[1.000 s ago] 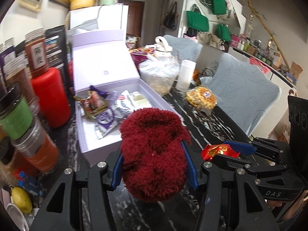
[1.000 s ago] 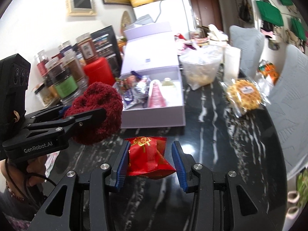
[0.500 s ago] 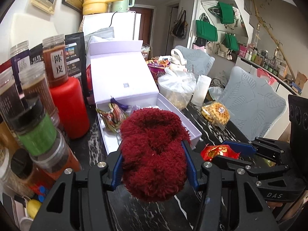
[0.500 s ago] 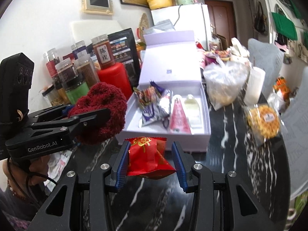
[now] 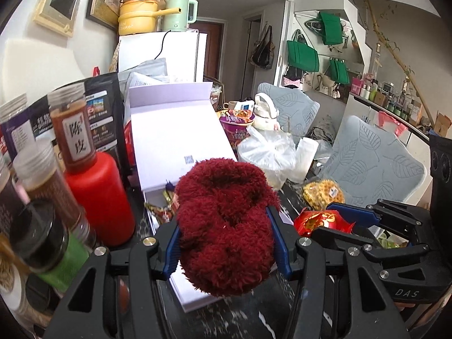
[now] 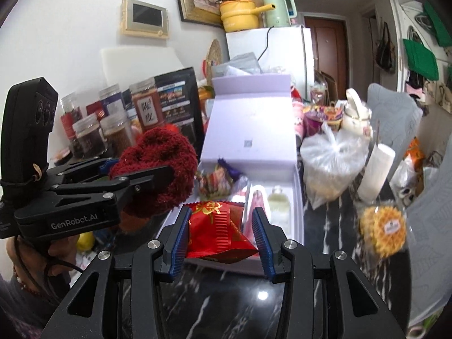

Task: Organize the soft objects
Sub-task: 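Lift and carry the red plush and red packet over the lavender box with both tools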

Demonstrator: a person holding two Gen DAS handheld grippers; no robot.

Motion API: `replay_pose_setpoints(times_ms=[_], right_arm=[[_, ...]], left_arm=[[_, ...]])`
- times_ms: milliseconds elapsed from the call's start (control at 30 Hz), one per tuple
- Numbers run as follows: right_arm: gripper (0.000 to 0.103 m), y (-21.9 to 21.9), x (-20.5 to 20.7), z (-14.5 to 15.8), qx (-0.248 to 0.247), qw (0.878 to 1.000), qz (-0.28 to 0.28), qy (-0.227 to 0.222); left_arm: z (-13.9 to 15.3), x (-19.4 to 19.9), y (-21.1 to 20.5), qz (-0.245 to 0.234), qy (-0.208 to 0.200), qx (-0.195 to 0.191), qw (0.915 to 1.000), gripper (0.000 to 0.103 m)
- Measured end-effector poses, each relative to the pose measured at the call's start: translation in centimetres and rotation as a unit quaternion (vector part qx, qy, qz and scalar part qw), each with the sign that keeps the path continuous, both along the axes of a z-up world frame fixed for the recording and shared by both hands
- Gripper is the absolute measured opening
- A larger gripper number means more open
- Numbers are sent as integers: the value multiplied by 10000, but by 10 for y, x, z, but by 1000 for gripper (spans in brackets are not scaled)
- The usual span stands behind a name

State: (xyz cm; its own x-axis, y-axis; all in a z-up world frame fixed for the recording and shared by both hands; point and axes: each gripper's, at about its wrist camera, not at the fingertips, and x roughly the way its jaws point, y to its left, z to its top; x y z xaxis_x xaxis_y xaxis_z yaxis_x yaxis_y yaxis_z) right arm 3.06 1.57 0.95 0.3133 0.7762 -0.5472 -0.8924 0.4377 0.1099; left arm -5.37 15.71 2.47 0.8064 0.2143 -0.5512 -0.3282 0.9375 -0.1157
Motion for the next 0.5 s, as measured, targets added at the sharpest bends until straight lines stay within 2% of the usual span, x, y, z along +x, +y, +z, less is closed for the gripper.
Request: replay_pose_setpoints(times_ms=[500], right_arm=[[43, 34, 53, 14, 123, 9998, -33, -165]], left_arm=[[13, 51, 30, 276, -44, 53, 9996, 53]])
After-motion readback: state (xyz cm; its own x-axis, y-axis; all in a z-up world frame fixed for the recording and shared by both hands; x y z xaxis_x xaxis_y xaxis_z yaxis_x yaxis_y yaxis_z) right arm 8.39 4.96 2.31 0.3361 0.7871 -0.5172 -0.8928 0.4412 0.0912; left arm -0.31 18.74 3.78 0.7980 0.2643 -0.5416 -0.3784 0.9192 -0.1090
